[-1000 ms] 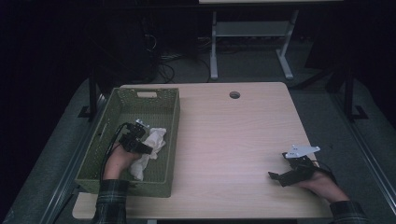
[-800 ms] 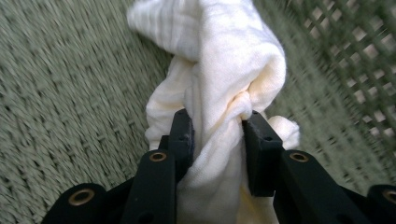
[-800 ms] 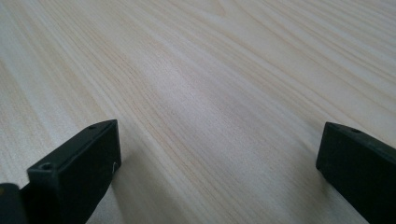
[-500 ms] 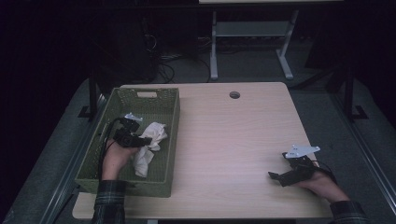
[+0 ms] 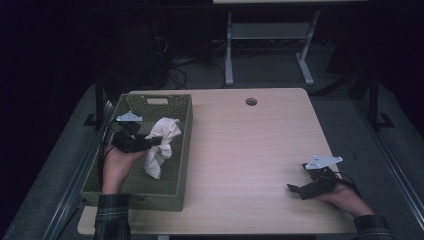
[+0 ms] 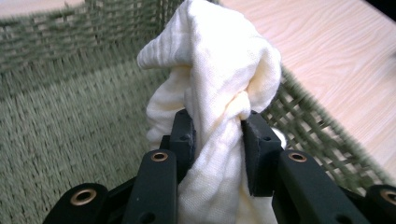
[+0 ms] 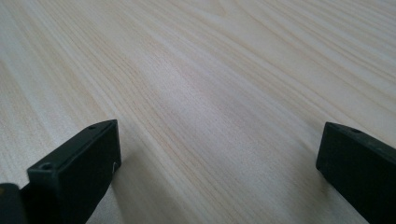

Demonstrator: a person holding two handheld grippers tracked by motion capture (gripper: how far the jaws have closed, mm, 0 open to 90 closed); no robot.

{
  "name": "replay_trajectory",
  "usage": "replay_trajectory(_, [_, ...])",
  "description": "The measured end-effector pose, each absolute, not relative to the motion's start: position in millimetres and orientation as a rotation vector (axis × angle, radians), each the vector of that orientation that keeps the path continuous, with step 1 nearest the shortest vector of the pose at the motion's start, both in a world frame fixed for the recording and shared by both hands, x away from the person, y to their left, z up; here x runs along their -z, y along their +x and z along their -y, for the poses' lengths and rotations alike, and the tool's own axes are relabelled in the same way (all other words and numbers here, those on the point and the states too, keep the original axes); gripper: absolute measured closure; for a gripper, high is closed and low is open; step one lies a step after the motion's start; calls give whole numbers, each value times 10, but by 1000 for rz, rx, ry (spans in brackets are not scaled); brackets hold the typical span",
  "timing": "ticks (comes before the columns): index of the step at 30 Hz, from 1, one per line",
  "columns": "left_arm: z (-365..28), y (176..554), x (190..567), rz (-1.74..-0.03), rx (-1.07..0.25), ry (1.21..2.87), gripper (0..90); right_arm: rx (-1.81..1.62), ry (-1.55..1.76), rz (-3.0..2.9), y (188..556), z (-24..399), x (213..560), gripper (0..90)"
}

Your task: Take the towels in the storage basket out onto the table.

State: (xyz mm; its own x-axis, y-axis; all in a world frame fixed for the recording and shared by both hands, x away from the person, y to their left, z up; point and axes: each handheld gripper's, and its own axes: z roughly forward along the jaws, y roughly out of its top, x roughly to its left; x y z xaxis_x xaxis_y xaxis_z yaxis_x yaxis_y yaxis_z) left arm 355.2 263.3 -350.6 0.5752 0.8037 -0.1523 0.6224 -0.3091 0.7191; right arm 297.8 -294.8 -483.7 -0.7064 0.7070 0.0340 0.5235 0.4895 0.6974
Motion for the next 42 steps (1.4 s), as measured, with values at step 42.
replay_trajectory(42, [-1506, 3441, 2670, -682, -171, 1998, 686, -1032, 1048, -2476, 2979, 2947, 4839, 0])
